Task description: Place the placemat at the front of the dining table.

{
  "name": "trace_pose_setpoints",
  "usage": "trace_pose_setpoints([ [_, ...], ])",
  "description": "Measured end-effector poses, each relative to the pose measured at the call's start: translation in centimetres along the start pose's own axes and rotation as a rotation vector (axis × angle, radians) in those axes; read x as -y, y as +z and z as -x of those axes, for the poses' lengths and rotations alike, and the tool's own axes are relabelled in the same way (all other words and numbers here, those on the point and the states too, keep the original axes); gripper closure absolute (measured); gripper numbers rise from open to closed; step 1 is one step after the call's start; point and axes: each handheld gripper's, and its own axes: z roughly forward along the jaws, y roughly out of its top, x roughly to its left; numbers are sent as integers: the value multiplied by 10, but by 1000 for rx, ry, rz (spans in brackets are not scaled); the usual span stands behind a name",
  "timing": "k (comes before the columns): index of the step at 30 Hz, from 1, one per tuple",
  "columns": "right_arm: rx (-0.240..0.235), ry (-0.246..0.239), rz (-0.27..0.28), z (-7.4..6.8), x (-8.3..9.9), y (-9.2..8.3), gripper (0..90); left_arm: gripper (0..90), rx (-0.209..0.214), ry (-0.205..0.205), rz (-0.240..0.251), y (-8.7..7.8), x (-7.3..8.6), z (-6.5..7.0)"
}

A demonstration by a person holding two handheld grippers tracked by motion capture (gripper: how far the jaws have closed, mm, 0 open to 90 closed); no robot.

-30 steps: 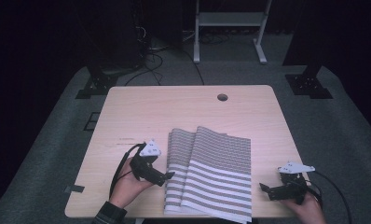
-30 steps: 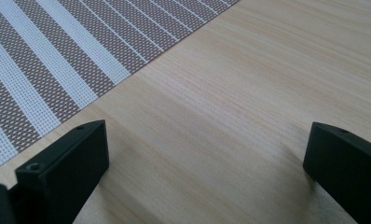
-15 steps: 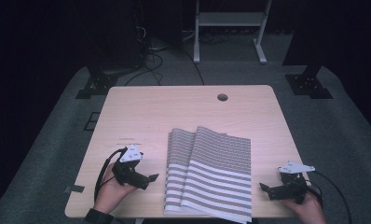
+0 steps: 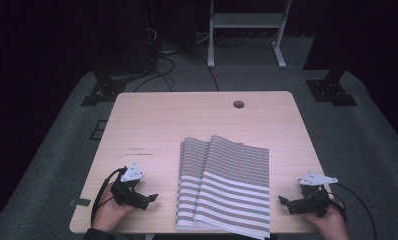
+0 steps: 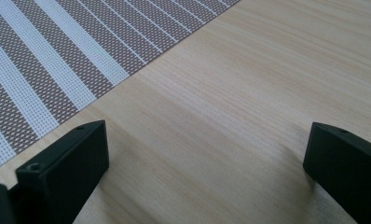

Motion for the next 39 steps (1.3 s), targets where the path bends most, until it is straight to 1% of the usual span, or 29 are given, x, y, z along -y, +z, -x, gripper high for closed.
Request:
trace_pose_setpoints([
  [5,-4,-6,-7,0,0,-1,0,0,10,2,-11,4,4,-3],
  [6,-5,-7,-7,0,0,-2,15,0,13,3,-18,6,5,-4],
  [7,-21,-4,3,0,-1,-4,64,0,-4,18,-27,7,6,-4],
  [8,-21,-4,3,0,-1,-4,64,0,-4,18,-27,7,6,-4],
  [9,-22,-6,8,0,-1,-5,64,0,-4,16,-22,7,7,-4],
  [10,-20,-8,30,-1,-3,-8,86,0,-7,13,-7,7,8,-4],
  [11,-20,-8,30,-1,-3,-8,86,0,-7,13,-7,7,8,-4],
  [12,-22,-9,43,-2,-4,-10,119,0,-11,10,7,8,10,-4],
  [13,-28,-11,59,-3,-5,-12,131,0,-11,11,12,7,10,-5],
  [15,-30,-9,70,-6,-8,-14,136,0,-13,7,25,8,12,-5],
  [16,-34,-10,77,-7,-9,-14,158,0,-14,6,28,8,12,-5],
  [17,-44,-8,86,-9,-11,-15,167,0,-14,6,28,8,12,-5],
  [19,-48,-6,90,-10,-12,-15,168,0,-14,6,28,8,12,-5],
  [20,-57,-3,89,-12,-14,-15,189,0,-14,6,28,8,12,-5],
  [21,-73,1,94,-13,-16,-15,238,0,-14,6,28,8,12,-5],
  [23,-80,3,94,-14,-18,-14,247,0,-14,6,28,8,12,-5],
  [24,-89,3,96,-14,-19,-14,269,0,-14,6,28,8,12,-5],
  [25,-111,12,106,-16,-22,-13,318,0,-14,6,28,8,12,-5],
  [26,-116,12,112,-16,-23,-13,318,0,-14,6,28,8,12,-5],
  [27,-116,12,112,-16,-23,-13,328,0,-15,6,28,8,12,-5],
  [29,-133,11,117,-19,-27,-12,390,0,-14,7,28,8,12,-5],
  [30,-137,8,117,-19,-28,-11,392,0,-14,6,28,8,12,-5],
  [31,-144,-4,109,-23,-32,-8,422,0,-14,6,28,8,12,-5],
  [33,-147,-11,107,-24,-33,-6,422,0,-14,6,28,8,12,-5],
  [34,-155,-25,95,-28,-35,-2,446,0,-14,6,28,8,12,-5],
  [37,-165,-35,87,-31,-38,1,462,0,-14,6,28,8,12,-5],
  [39,-176,-45,81,-33,-40,5,500,0,-14,6,28,8,12,-5],
])
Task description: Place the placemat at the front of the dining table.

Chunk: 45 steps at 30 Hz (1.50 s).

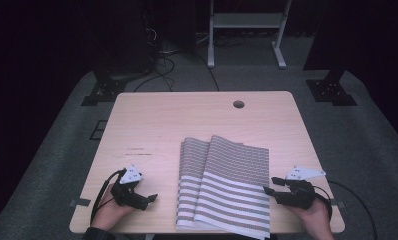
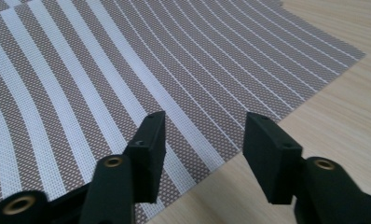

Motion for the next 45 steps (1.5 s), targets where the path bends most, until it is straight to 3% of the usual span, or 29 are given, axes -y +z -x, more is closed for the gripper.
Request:
trace_pose_setpoints([
  [7,-30,-32,-50,-5,-5,14,650,0,0,0,0,0,0,0],
  [11,-32,-59,-106,-8,-5,23,842,0,0,0,0,0,0,0],
  [14,-18,-85,-109,-11,-4,23,899,0,0,0,0,0,0,0],
  [22,-13,-78,-104,-11,-3,23,900,0,0,0,0,0,0,0],
  [24,9,-76,-105,-9,-3,22,900,0,0,0,0,0,0,0],
  [33,47,-24,-108,6,1,15,900,0,0,0,0,0,0,0],
  [45,121,2,-121,23,5,4,900,0,0,0,0,0,0,0],
])
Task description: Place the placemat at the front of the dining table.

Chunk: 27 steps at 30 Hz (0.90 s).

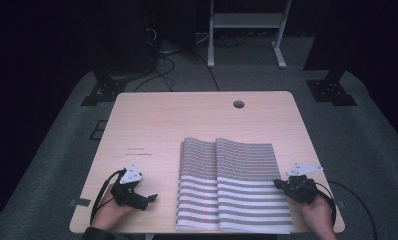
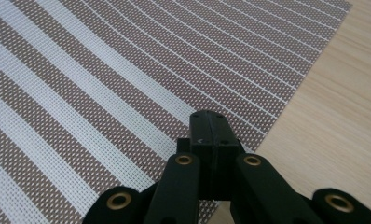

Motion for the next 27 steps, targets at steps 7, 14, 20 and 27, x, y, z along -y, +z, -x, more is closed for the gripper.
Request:
trace_pose_setpoints([
  [7,51,28,-9,14,5,-6,900,0,0,-1,0,0,0,0],
  [14,100,66,-18,29,10,-12,900,0,0,0,0,0,0,0],
  [20,119,95,-23,39,14,-17,897,0,0,-1,0,0,0,0],
  [27,45,88,76,13,-4,-22,703,0,0,0,0,0,0,0],
])
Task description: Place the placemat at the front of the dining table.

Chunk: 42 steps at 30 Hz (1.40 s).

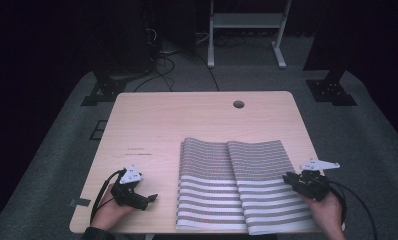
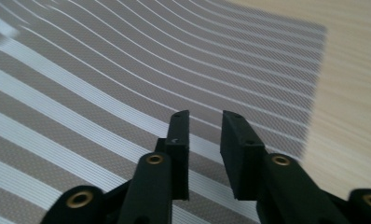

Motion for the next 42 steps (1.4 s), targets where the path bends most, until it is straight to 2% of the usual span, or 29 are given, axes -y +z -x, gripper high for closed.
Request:
trace_pose_setpoints([
  [5,-82,-24,45,-32,-14,5,588,0,0,-1,0,0,0,0],
  [9,-137,-41,53,-53,-24,11,479,0,0,0,0,0,0,0],
  [10,-137,-41,53,-53,-24,11,479,0,0,0,0,0,0,0],
  [11,-159,-49,46,-63,-27,16,414,0,0,0,0,0,0,0],
  [16,-184,-71,20,-87,-32,27,249,0,0,0,0,0,0,0],
  [17,-184,-71,20,-87,-32,27,249,0,0,0,0,0,0,0],
  [18,-198,-85,5,-96,-33,32,237,0,0,0,0,0,0,0],
  [22,-195,-120,-17,-109,-33,39,203,0,0,0,0,0,0,0],
  [24,-190,-142,-31,-113,-33,43,199,0,0,0,0,0,0,0],
  [28,-140,-188,-56,-114,-31,47,261,0,0,0,0,0,0,0],
  [31,-140,-169,-57,-110,-30,48,278,0,0,0,0,0,0,0],
  [35,-115,-172,-56,-103,-30,49,288,0,0,0,0,0,0,0],
  [37,-105,-157,-49,-99,-30,49,299,0,0,0,0,0,0,0],
  [42,-101,-140,-34,-87,-32,52,417,0,0,0,0,0,0,0],
])
